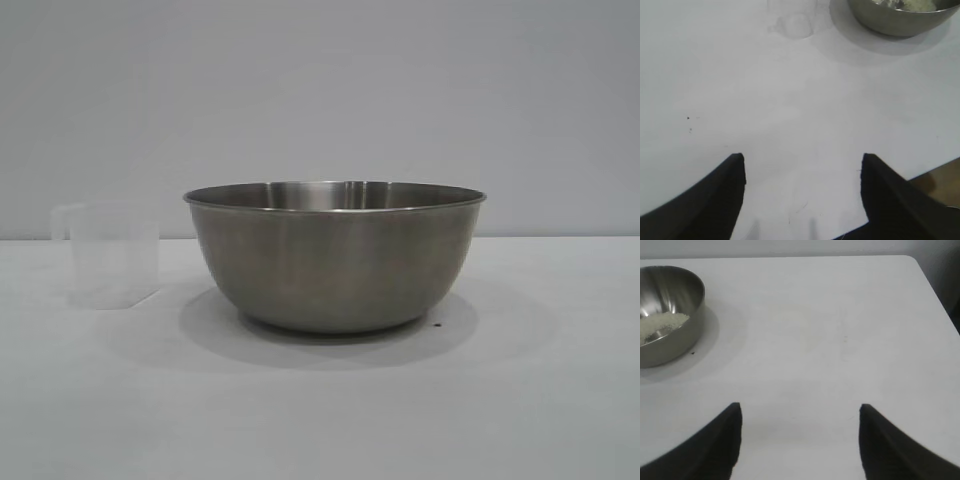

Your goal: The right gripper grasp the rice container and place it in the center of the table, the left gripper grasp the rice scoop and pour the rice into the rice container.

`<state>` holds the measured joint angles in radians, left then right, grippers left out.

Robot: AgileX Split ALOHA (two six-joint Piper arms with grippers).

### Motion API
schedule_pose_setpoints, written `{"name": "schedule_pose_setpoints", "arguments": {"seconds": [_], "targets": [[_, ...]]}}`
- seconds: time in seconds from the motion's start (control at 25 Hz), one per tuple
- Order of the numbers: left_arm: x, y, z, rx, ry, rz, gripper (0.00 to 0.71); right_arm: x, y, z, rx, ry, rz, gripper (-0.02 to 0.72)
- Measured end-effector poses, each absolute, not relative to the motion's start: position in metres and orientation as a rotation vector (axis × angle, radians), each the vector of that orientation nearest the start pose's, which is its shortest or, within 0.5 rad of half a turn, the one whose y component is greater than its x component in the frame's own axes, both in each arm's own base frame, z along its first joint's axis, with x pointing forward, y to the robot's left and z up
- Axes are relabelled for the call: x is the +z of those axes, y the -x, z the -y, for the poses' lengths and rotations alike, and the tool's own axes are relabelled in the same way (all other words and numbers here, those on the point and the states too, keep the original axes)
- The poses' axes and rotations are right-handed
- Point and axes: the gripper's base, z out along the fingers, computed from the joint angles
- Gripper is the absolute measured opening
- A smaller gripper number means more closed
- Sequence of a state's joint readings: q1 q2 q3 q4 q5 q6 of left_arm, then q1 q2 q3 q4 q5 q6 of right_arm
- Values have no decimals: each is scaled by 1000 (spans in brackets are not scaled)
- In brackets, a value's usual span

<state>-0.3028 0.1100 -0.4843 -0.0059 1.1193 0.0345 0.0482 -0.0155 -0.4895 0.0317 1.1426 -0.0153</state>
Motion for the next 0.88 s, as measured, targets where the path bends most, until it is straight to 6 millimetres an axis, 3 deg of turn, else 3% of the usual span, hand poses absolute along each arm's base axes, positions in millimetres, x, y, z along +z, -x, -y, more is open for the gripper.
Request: {"name": "schedule_pose_setpoints", "arguments": {"seconds": [0.32,0.56,0.88], "targets": [[268,-9,3,-98,-253,-2206,430,268,10,-2,58,71,-2120,425],[268,5,0,-14,-88,-2118,430,268,10,-2,58,71,-2120,425],[268,8,0,-2,-69,-2101,430,268,10,-2,79,107,-2119,425]]}}
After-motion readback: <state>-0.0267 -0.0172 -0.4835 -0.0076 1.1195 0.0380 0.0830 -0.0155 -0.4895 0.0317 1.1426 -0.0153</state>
